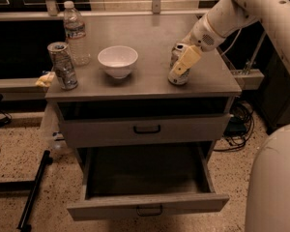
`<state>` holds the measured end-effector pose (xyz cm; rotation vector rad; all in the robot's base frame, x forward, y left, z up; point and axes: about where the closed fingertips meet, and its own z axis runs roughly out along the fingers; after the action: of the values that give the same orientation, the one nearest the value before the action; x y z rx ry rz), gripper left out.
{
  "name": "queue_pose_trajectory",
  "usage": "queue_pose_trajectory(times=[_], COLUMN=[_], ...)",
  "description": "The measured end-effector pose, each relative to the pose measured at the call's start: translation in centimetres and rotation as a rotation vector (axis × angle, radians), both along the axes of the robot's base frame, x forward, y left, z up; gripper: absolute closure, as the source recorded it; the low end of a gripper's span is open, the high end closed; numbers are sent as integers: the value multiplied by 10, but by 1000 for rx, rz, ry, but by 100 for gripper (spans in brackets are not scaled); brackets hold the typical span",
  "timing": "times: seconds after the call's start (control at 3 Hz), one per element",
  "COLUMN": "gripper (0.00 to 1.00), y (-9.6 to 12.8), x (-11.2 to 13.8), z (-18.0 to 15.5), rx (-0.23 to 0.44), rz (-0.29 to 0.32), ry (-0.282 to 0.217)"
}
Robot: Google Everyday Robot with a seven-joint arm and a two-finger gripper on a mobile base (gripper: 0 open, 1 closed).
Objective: Place 7up can into middle drawer
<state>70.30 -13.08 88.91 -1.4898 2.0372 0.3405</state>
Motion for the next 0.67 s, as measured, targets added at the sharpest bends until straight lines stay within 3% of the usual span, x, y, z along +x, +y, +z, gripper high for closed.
queue_pose_trajectory(times=[0.33, 0.67], gripper=[42, 66], y=[-7, -11], x=[-16, -51], z=[-9, 3], rx=[0, 1], rz=[-2, 25], ry=[28, 29])
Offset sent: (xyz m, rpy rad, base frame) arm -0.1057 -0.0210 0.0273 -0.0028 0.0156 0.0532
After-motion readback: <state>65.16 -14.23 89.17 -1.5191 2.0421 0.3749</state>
